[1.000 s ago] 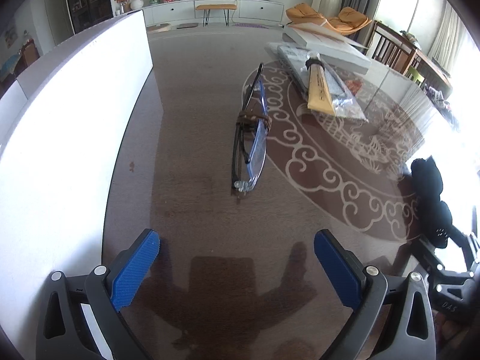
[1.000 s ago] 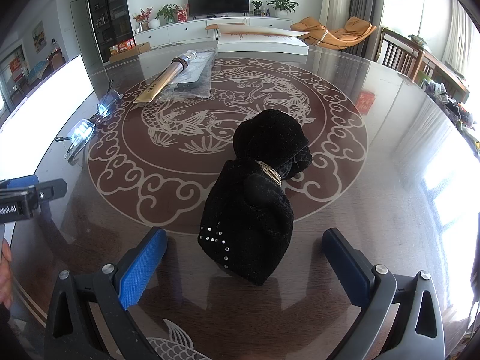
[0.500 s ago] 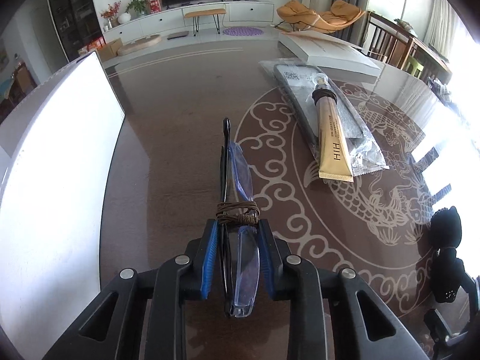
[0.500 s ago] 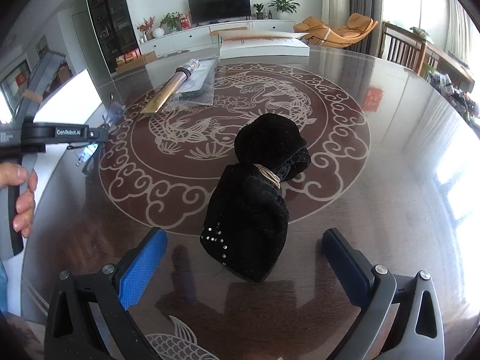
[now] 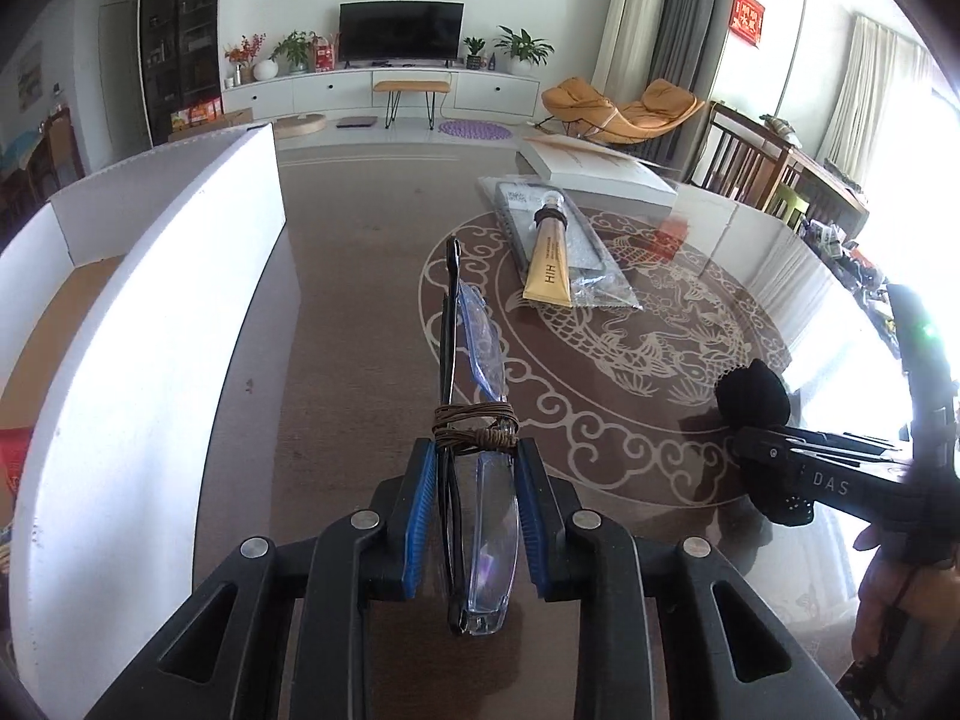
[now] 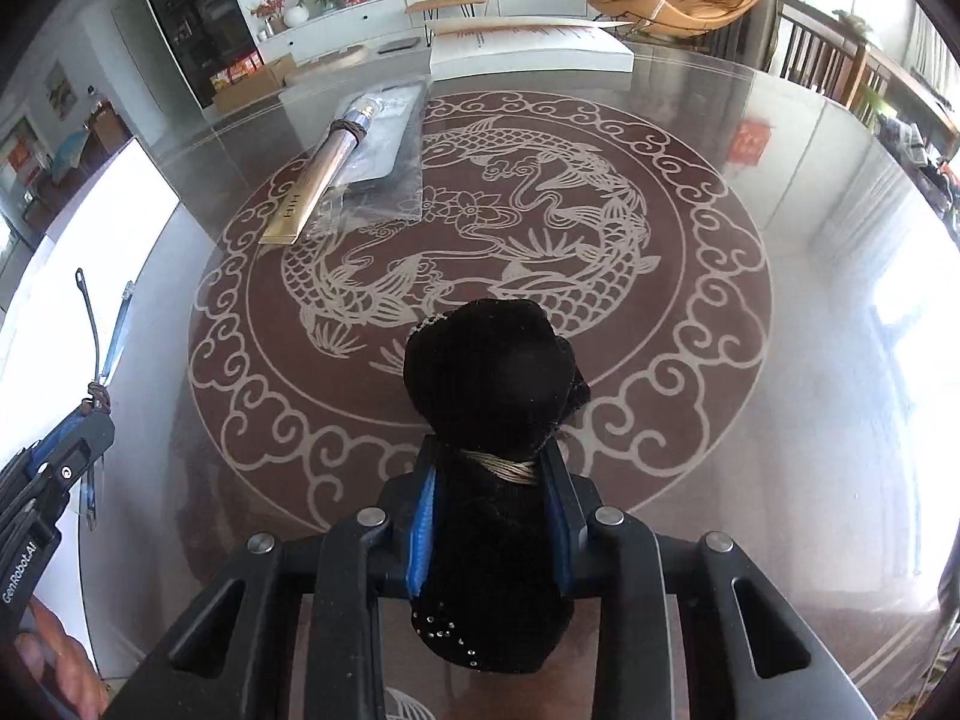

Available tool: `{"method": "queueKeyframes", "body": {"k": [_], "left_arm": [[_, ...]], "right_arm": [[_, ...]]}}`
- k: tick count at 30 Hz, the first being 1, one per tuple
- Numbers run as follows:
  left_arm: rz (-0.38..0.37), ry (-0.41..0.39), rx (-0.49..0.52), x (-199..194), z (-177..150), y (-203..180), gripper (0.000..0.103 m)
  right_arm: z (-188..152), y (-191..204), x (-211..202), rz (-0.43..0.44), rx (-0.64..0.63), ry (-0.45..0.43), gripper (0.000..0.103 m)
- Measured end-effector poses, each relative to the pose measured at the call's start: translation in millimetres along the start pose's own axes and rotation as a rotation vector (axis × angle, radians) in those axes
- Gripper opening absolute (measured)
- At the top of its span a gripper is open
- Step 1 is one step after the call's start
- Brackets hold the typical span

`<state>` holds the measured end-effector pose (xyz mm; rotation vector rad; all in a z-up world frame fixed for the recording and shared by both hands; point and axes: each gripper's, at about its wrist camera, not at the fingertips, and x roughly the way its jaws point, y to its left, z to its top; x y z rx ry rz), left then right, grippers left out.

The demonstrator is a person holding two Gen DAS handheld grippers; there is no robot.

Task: Organize objects
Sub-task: 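Grasp the eyeglasses with the left tool while the right tool holds the black item, then carry the eyeglasses and black item into the white bin and open both tools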

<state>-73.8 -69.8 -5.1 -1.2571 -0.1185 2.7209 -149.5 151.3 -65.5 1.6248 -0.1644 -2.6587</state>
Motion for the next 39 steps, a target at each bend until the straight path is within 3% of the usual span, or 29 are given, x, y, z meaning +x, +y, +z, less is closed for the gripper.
{"method": "queueKeyframes", "body": {"k": [7, 12, 15, 20, 24, 27, 29, 30, 31, 32, 35, 39], "left_arm": [[-0.054, -0.113, -0.026, -73.6, 5.5, 12.1, 0.026], [-0.041, -0.162, -0.072, -123.8, 13.4, 51.5, 0.026], [0.014, -0.18, -0.111, -149.7, 14.7, 90.3, 0.026], [0.185, -0.185, -0.167, -178.0, 5.1, 164.3, 0.026], [0.284, -0.133, -0.21, -173.8, -9.2, 210.3, 0.026], [0.335, -0.045, -0.225, -157.0, -18.8, 233.1, 0.029], [0.421, 0.03, -0.253, -142.3, -28.4, 241.3, 0.036], [0.448, 0.061, -0.272, -134.7, -32.0, 244.8, 0.043], [0.461, 0.081, -0.289, -128.8, -34.6, 247.8, 0.062], [0.468, 0.083, -0.302, -125.9, -37.2, 248.4, 0.072], [0.473, 0.037, -0.292, -129.6, -39.2, 241.0, 0.074], [0.447, -0.027, -0.256, -137.2, -31.1, 215.1, 0.074]], "right_arm": [[-12.4, -4.6, -53.5, 0.125, 0.001, -0.074, 0.031], [-6.2, 27.7, -91.2, 0.216, -0.05, -0.108, 0.031], [-2.0, 69.4, -114.0, 0.272, -0.131, -0.139, 0.031], [0.3, 159.2, -150.2, 0.445, -0.273, -0.162, 0.031], [-3.5, 238.6, -160.0, 0.593, -0.385, -0.115, 0.031], [-12.2, 291.7, -148.0, 0.633, -0.465, -0.067, 0.032], [-19.5, 319.0, -131.8, 0.629, -0.501, -0.036, 0.039], [-21.7, 328.5, -122.1, 0.641, -0.505, -0.002, 0.059], [-22.8, 332.6, -112.4, 0.647, -0.491, 0.035, 0.07], [-22.9, 331.0, -106.9, 0.653, -0.464, 0.048, 0.083], [-23.0, 308.0, -108.1, 0.639, -0.428, -0.022, 0.084], [-19.9, 253.0, -101.2, 0.475, -0.398, -0.147, 0.094]]}}
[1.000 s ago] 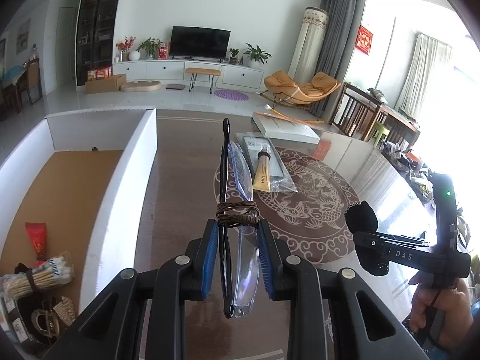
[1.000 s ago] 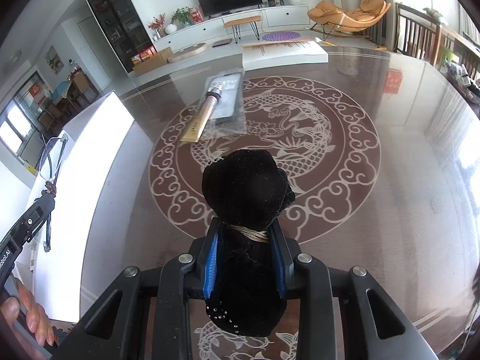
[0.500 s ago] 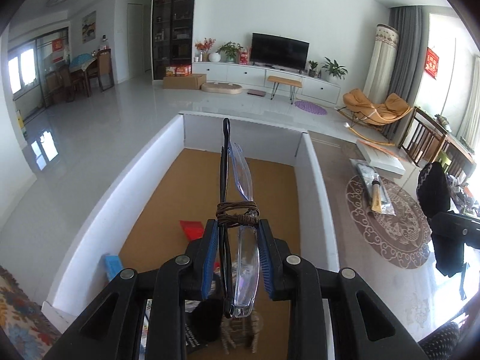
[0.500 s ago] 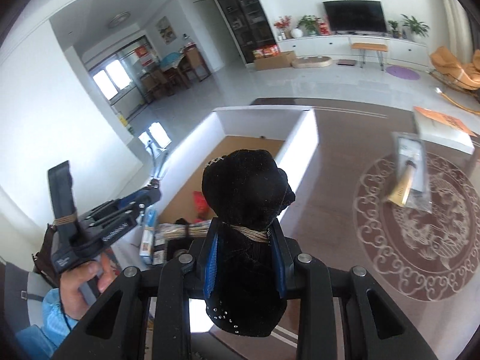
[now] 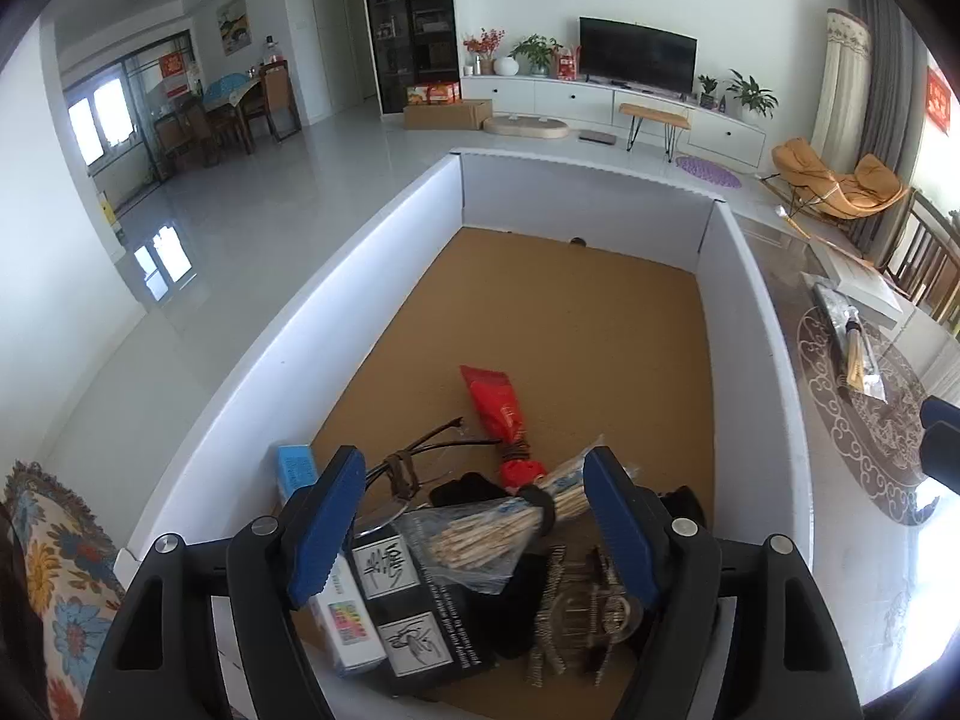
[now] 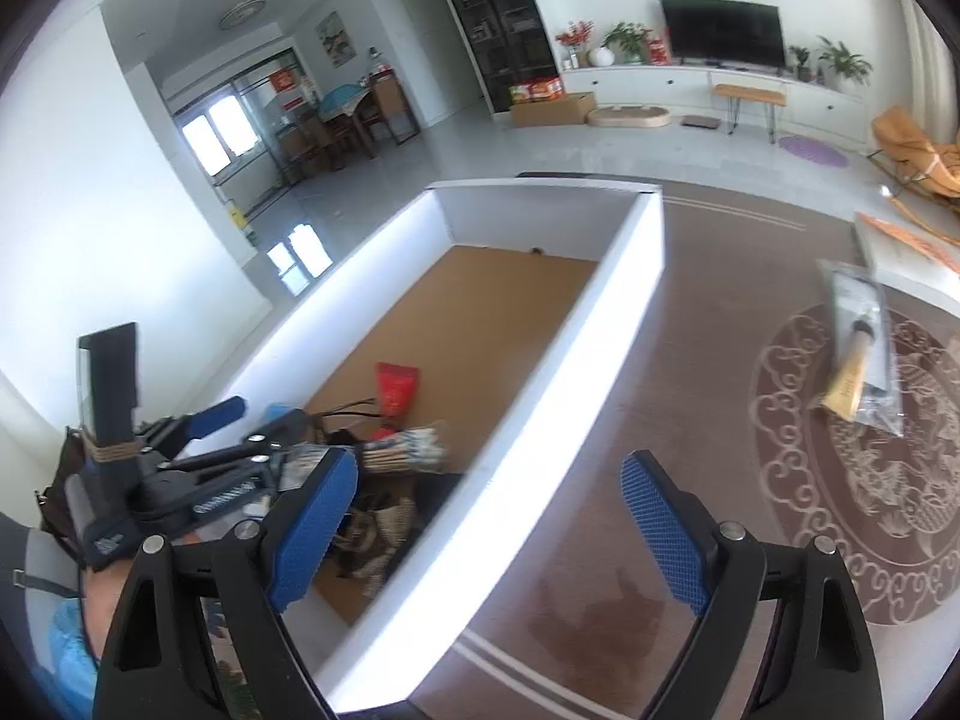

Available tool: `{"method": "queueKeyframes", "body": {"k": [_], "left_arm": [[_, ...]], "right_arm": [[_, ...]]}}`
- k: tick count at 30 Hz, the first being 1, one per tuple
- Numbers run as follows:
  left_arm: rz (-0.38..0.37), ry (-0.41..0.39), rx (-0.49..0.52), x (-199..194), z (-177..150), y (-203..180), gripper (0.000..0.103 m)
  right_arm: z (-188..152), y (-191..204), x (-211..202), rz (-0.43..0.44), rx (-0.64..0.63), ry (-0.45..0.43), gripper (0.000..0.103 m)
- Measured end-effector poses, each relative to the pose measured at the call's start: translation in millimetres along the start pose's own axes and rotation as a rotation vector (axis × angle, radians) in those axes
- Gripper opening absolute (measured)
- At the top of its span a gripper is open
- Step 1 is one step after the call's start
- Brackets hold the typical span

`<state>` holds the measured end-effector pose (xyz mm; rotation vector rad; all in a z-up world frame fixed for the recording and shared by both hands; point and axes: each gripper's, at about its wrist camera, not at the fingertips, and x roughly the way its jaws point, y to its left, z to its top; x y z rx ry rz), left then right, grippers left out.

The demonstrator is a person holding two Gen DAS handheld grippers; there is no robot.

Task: Organize objects
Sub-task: 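Carry the eyeglasses and black item into the white bin and open both tools, then grasp the gold tube in its plastic sleeve with the left tool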

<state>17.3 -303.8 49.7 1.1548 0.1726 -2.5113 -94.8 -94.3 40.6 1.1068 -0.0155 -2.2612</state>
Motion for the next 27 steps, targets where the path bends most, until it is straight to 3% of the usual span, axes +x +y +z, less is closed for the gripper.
{"method": "queueKeyframes", "body": {"k": [3, 6, 8, 11, 14, 17, 27], "left_arm": [[-0.102, -0.039, 0.034, -18.6, 2.1, -35.7, 0.075], [-0.23, -0.065, 0.111, -46.1, -5.2, -81.7, 0.079], [-0.296, -0.08, 0.181, -60.7, -11.9, -119.9, 0.091], [-0.322, -0.112, 0.316, -72.8, -26.2, -177.9, 0.094], [-0.27, -0.133, 0.422, -73.4, -37.7, -225.7, 0.094], [-0.246, -0.127, 0.467, -66.4, -43.8, -254.9, 0.094], [-0.222, -0.104, 0.519, -46.7, -46.1, -293.8, 0.094]], "right_arm": [[-25.1, -53.4, -7.6, -0.193, 0.007, -0.027, 0.095], [-61.3, -115.3, -7.0, -0.389, 0.033, 0.013, 0.095], [-82.5, -157.9, -14.0, -0.478, 0.067, 0.044, 0.095], [-108.4, -205.7, -33.4, -0.577, 0.13, 0.048, 0.095], [-125.0, -231.5, -51.6, -0.621, 0.193, 0.031, 0.095], [-133.5, -244.5, -62.1, -0.628, 0.241, 0.019, 0.095], [-142.2, -259.6, -61.9, -0.647, 0.279, 0.009, 0.095]]}}
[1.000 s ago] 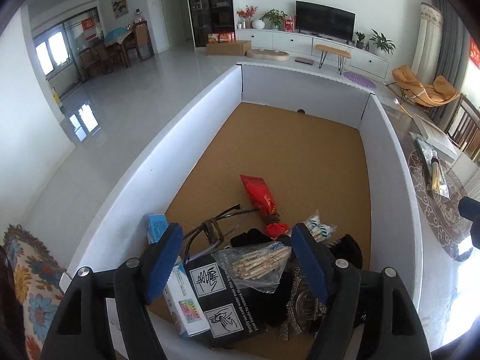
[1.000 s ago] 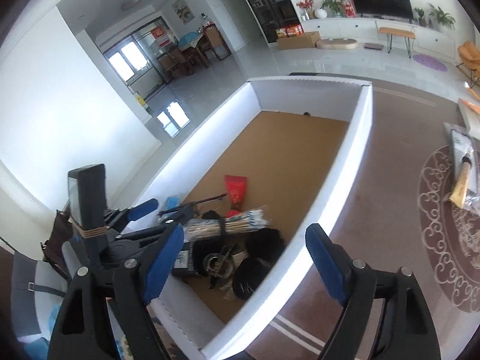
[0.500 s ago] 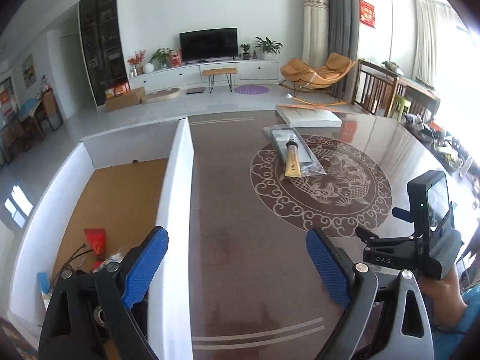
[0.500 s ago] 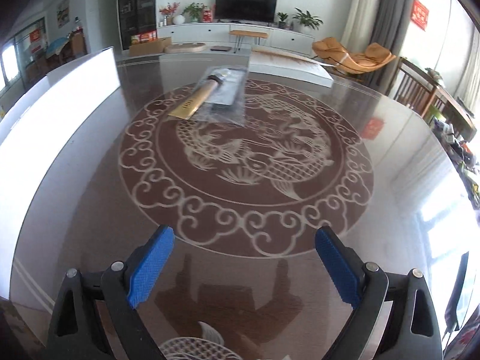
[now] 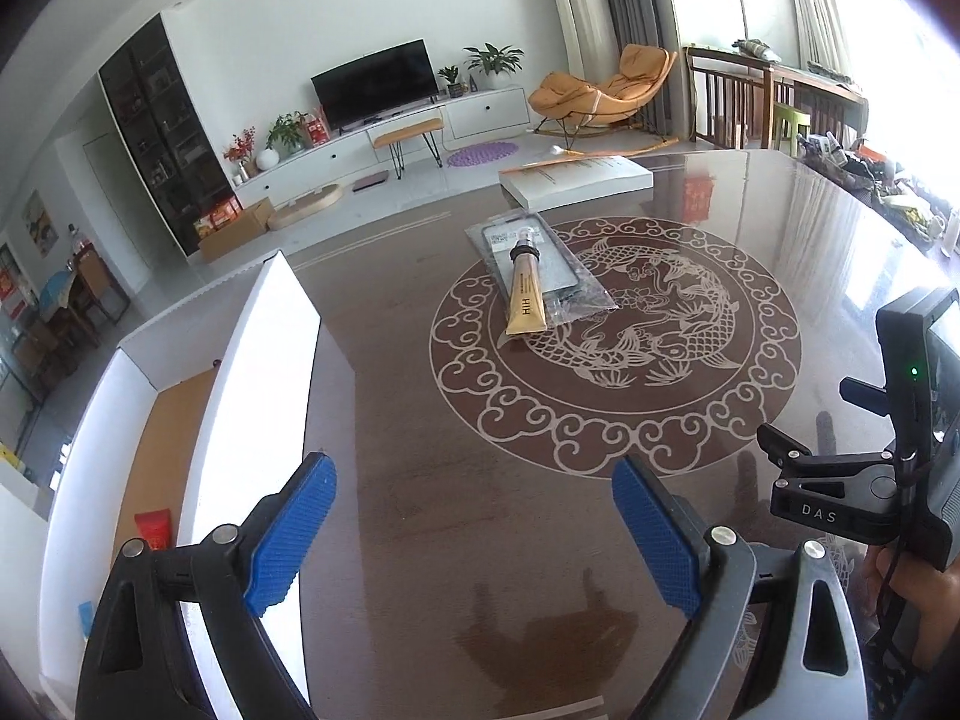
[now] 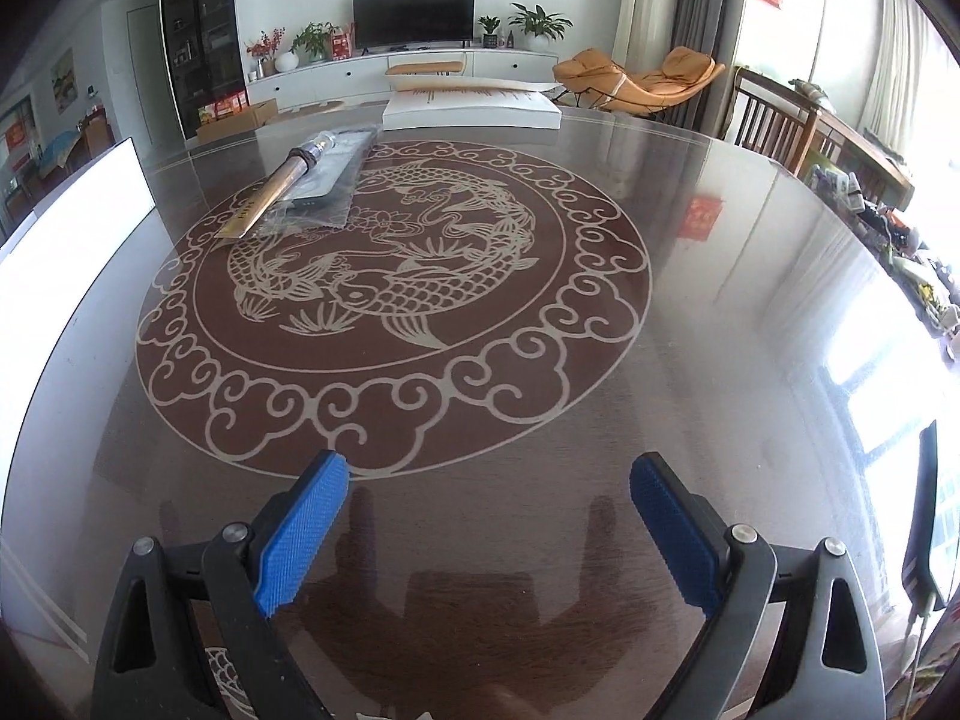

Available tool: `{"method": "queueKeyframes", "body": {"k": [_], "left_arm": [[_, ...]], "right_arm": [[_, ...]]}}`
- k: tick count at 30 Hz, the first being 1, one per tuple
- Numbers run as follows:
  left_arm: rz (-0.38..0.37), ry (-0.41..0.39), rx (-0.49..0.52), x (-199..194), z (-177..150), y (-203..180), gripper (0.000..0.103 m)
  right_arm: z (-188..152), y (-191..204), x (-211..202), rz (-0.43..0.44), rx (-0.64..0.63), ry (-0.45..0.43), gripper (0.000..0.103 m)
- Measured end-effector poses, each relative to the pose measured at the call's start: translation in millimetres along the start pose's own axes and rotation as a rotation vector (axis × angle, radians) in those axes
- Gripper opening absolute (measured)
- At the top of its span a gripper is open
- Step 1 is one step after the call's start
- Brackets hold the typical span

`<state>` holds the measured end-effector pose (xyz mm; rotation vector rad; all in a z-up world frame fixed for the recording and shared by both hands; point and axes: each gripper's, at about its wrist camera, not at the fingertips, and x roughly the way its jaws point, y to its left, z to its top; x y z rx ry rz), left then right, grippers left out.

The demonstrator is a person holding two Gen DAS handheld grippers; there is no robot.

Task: Organize objects
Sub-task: 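Grasp the gold tube in its plastic sleeve with the left tool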

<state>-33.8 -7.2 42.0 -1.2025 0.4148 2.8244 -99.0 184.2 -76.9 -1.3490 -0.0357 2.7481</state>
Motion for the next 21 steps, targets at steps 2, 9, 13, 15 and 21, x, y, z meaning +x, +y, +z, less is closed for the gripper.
{"method": "queueKeyframes", "body": {"k": [2, 9, 13, 15, 21], "left_arm": [[-0.03, 0.013, 0.003, 13.6, 5.8, -1.5, 0.094], [-0.213, 0.091, -0.214, 123.4, 62.0, 32.0, 0.093], [-0.165, 0.099, -0.157, 178.8, 101.5, 21.4, 0.084], [-0.164, 0.114, -0.13, 198.3, 116.7, 12.6, 0.082], [-0.155, 0.122, -0.12, 235.4, 136.1, -10.5, 0.077]], "right_arm": [[-4.4, 1.5, 2.3, -0.008, -0.007, 0.009, 0.095], [-9.8, -1.6, 5.6, -0.005, 0.016, 0.012, 0.1], [-9.2, -8.0, 9.6, 0.017, 0.053, 0.03, 0.103], [-9.6, -7.0, 9.4, 0.013, 0.051, 0.03, 0.103], [-9.5, -6.1, 9.4, 0.014, 0.051, 0.03, 0.103]]}}
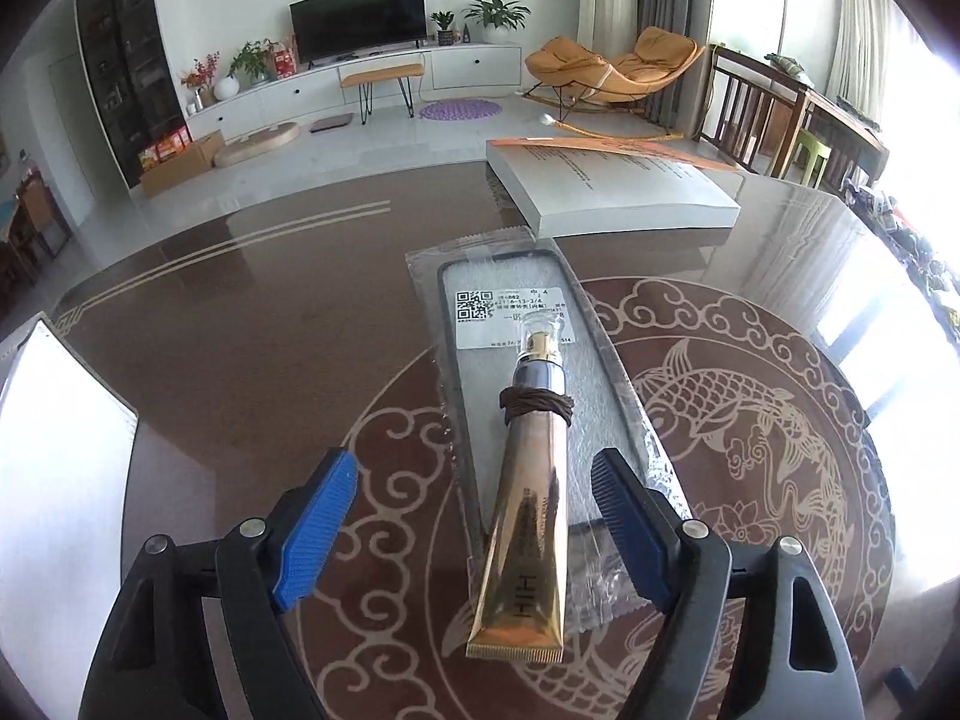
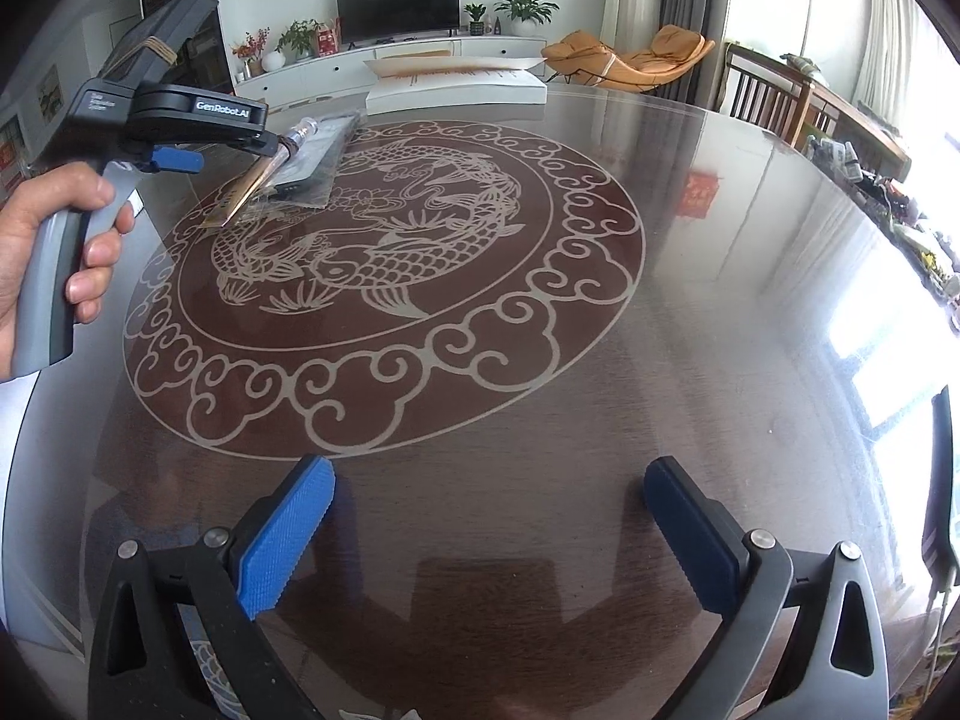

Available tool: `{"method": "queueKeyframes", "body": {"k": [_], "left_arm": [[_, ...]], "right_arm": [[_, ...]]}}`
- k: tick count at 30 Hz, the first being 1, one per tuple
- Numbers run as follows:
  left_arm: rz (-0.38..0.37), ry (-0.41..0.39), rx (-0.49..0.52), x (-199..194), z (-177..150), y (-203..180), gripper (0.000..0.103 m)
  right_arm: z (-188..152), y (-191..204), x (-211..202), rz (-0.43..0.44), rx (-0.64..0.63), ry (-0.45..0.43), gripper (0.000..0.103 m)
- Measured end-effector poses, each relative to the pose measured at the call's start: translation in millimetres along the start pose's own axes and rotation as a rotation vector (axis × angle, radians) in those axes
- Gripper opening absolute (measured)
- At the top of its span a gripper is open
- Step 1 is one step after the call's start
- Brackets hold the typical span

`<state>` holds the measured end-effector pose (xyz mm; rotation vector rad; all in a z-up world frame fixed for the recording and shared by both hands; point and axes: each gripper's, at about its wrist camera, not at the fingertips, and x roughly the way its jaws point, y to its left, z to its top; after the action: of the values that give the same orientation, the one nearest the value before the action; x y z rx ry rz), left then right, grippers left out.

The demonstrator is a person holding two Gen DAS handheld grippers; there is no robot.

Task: Organize objects
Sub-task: 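Grasp the gold tube in its plastic sleeve with the left tool, then lift the gold tube out of its sleeve with the left tool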

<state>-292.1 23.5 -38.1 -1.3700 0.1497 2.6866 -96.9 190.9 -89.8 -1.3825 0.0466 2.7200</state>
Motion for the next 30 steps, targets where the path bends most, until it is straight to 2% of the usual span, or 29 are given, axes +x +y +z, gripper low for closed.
{"method": "queueKeyframes", "body": {"k": [3, 4, 5, 6, 8, 13, 19, 24, 25, 26, 27, 28, 29, 30], "left_arm": [[0.001, 0.025, 0.022, 16.4, 0.0, -9.5, 0.056], [-0.022, 0.002, 0.013, 14.2, -0.8, -9.5, 0.041], [-0.01, -0.01, 0.008, 11.6, -1.7, -9.9, 0.025], [0.017, -0.018, 0.003, 7.8, -4.2, -9.9, 0.025], [0.004, -0.039, -0.02, -2.7, -14.1, -3.4, 0.025], [0.044, -0.004, -0.099, -25.7, -64.9, 31.0, 0.025], [0.032, 0.013, -0.229, -57.9, -118.9, 76.4, 0.025], [0.048, 0.024, -0.215, -68.8, -138.5, 80.6, 0.026], [0.069, 0.024, -0.201, -68.6, -139.5, 78.8, 0.029], [0.097, 0.028, -0.186, -67.5, -139.3, 77.0, 0.043], [0.129, 0.029, -0.176, -66.6, -138.4, 75.4, 0.052], [0.151, 0.025, -0.17, -66.0, -138.4, 74.7, 0.066], [0.162, 0.026, -0.163, -65.1, -138.7, 74.4, 0.072], [0.169, 0.016, -0.159, -65.6, -139.8, 74.4, 0.073]], "right_arm": [[0.1, -0.1, 0.0, 0.0, 0.0, 0.0, 0.103], [0.1, -0.2, 0.0, 0.0, 0.0, 0.0, 0.103], [-0.1, 0.4, 0.0, 0.0, 0.0, 0.0, 0.103], [-0.2, 0.6, -0.1, 0.0, 0.0, 0.0, 0.103], [0.1, -0.2, -0.1, 0.0, 0.0, 0.0, 0.103], [0.0, 0.0, -0.2, 0.0, 0.0, 0.0, 0.103], [0.0, -0.3, -0.3, 0.0, 0.0, 0.0, 0.103], [0.0, -0.1, -0.3, 0.0, 0.0, 0.0, 0.103], [0.0, -0.3, -0.4, 0.0, 0.0, -0.001, 0.103], [0.0, -0.4, -0.4, 0.001, 0.001, -0.001, 0.103], [0.0, -0.3, -0.4, 0.001, 0.0, -0.001, 0.103], [0.0, -0.3, -0.5, 0.001, 0.0, -0.001, 0.103], [-0.1, -0.3, -0.5, 0.001, 0.0, -0.001, 0.103], [-0.1, -0.1, -0.5, 0.001, 0.0, -0.001, 0.103]]}}
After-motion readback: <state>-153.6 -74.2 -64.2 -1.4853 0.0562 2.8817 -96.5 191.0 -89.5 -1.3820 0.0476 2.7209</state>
